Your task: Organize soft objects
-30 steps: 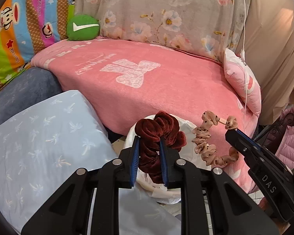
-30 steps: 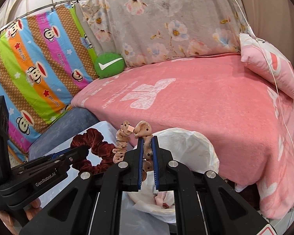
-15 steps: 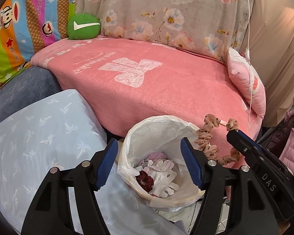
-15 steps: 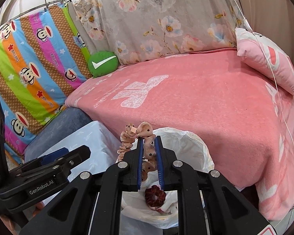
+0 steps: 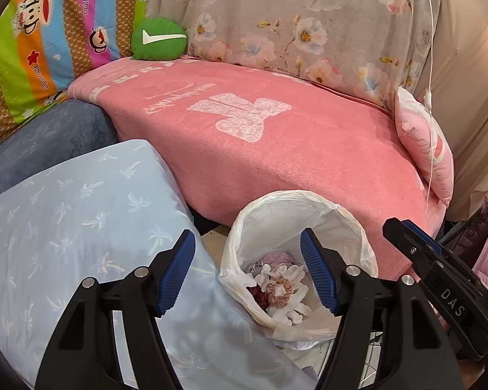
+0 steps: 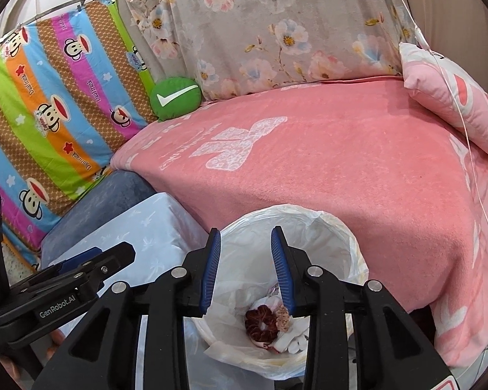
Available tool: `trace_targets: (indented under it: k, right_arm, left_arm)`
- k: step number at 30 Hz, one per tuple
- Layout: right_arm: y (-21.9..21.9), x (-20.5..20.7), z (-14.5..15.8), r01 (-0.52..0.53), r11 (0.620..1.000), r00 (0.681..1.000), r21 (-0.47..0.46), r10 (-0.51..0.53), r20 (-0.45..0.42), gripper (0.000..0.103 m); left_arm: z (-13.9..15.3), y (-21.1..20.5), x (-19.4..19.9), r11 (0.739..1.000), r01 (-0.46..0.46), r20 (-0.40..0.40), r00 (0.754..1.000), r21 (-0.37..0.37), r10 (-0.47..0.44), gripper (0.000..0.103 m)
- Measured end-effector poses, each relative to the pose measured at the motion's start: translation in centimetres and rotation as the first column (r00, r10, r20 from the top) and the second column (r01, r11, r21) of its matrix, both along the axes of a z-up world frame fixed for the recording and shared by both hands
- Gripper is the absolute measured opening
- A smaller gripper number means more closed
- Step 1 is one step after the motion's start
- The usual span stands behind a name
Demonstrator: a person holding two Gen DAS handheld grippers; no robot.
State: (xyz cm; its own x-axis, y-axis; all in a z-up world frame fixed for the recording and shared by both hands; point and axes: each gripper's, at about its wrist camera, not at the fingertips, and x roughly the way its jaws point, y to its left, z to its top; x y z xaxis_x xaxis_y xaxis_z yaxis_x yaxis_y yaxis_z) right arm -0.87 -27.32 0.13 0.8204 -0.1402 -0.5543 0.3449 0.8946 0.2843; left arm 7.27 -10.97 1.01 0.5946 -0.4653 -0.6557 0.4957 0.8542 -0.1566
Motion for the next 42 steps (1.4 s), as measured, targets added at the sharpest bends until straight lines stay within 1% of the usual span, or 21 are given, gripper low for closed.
trace_targets:
  k: [3,6,9,11,16,19,24,30,32,39,42]
  right_arm:
    - [0.5,-0.2,0.0,-0.007,1.0,1.0,-0.012,0.007,-0.01,0.033]
    - [0.9,-0.5,-0.1,-0.014,1.0,1.0,-0.013,0.013,-0.027,0.037]
    - [1.5,-0.9,-0.3,-0.026,0.999,0.999,-0.019,0.025,-0.046,0.038]
    - [2.0,-1.2,-0.5,-0.027,0.999,0.998,-0.031,0.025,-0.062,0.039]
    - [3.0,-2.0,-0.9,-0.028,0.997,0.996,-0.065,0.022,-0.092,0.04]
    - [3.7,-2.6,-1.0,-0.024,0.996,0.994,-0.084,0.015,-0.107,0.044]
    - [4.7,-3.3,-1.2,-0.028,0.994,0.991,-0.109,0.014,-0.132,0.046]
    - [5.5,-4.1,-1.5,-0.039,0.99,0.989,-0.132,0.02,-0.148,0.054]
    - [5.8,-4.3,-1.6,-0.039,0.989,0.988,-0.14,0.017,-0.153,0.059]
    - [6.1,-4.9,-2.0,-0.04,0.988,0.986,-0.147,0.015,-0.166,0.063]
    - [6.4,-5.0,-1.9,-0.042,0.986,0.986,-0.16,0.014,-0.168,0.07]
  left_arm:
    - [-0.2,0.6,-0.3,1.0,-0.016,0.005,1.0,0.005,0.016,0.064]
    - [-0.4,1.1,-0.5,0.999,-0.031,0.005,1.0,0.011,0.031,0.065]
    - [-0.5,1.8,-0.9,0.999,-0.049,0.01,0.999,0.02,0.048,0.065]
    - [-0.6,2.1,-1.3,0.997,-0.067,0.015,0.998,0.03,0.066,0.071]
    - [-1.0,2.7,-2.3,0.993,-0.095,0.034,0.995,0.069,0.093,0.073]
    - [-1.2,3.2,-2.8,0.99,-0.113,0.039,0.993,0.086,0.11,0.077]
    - [-1.5,3.7,-3.6,0.987,-0.127,0.048,0.991,0.103,0.122,0.077]
    - [-1.8,4.5,-4.2,0.984,-0.142,0.05,0.989,0.106,0.137,0.081]
    - [-2.0,4.6,-4.4,0.984,-0.142,0.049,0.989,0.111,0.138,0.081]
    - [-2.2,4.8,-5.0,0.981,-0.152,0.062,0.987,0.12,0.146,0.085]
    - [-2.3,4.9,-5.3,0.981,-0.152,0.067,0.987,0.124,0.144,0.086]
